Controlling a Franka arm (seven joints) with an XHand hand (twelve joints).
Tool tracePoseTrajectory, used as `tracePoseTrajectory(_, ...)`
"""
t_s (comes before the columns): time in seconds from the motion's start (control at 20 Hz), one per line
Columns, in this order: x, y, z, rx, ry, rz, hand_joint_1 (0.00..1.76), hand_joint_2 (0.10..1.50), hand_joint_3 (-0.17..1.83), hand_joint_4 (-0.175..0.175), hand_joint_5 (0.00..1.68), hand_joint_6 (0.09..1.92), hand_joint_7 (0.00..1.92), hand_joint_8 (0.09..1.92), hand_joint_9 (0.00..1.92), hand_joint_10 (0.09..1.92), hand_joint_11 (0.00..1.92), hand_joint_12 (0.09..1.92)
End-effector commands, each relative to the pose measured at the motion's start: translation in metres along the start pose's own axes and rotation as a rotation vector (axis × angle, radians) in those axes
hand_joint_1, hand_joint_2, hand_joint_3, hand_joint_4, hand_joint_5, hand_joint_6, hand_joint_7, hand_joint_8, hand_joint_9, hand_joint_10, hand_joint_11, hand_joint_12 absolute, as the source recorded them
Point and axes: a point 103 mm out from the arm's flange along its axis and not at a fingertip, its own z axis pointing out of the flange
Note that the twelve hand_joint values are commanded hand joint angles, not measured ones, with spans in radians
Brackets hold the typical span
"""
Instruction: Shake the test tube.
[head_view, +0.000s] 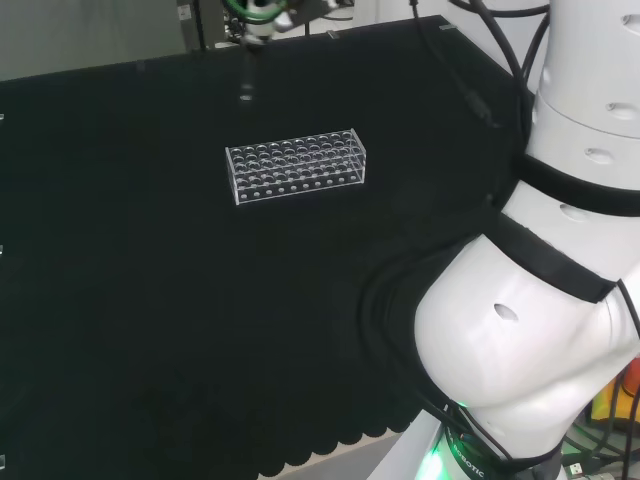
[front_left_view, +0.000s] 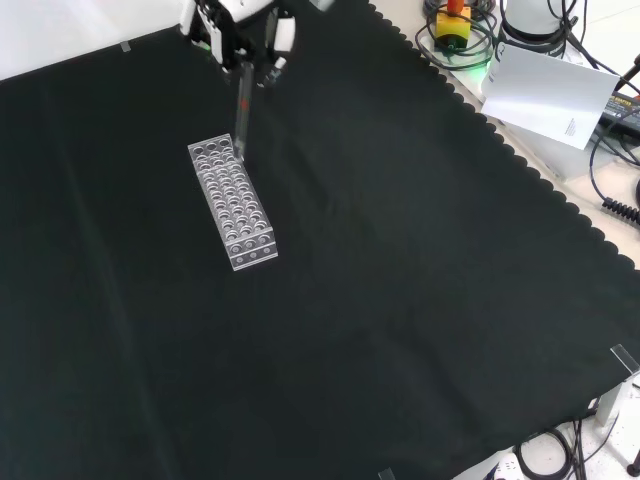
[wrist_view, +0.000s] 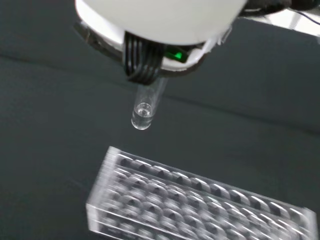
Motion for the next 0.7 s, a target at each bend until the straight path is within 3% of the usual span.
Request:
tracePoseTrajectory(0.05,0.045,0.008,-0.016,-0.044,0.052,-0.108,1.23,0.57,0.74,-0.175,1.43,0.41,1.81,0.35,1.65,0.39,0.92,1.16)
tracePoseTrajectory(0.35,0.034,0.007,-0.012,-0.029,0.031,-0.086,1.23,0.57,0.74,-0.175,1.43,0.41,1.81,0.35,1.65,0.39,0.92,1.16)
tracePoseTrajectory(0.5,0.011,0.005,-0.001,0.002,0.007,-0.030,1.23,0.57,0.74,-0.175,1.43,0.41,1.81,0.35,1.65,0.38,0.92,1.16)
tracePoseTrajectory(0.7,-0.033,-0.001,0.014,0.050,-0.003,0.088,1.23,0.57,0.74,-0.175,1.43,0.41,1.81,0.35,1.65,0.38,0.92,1.16)
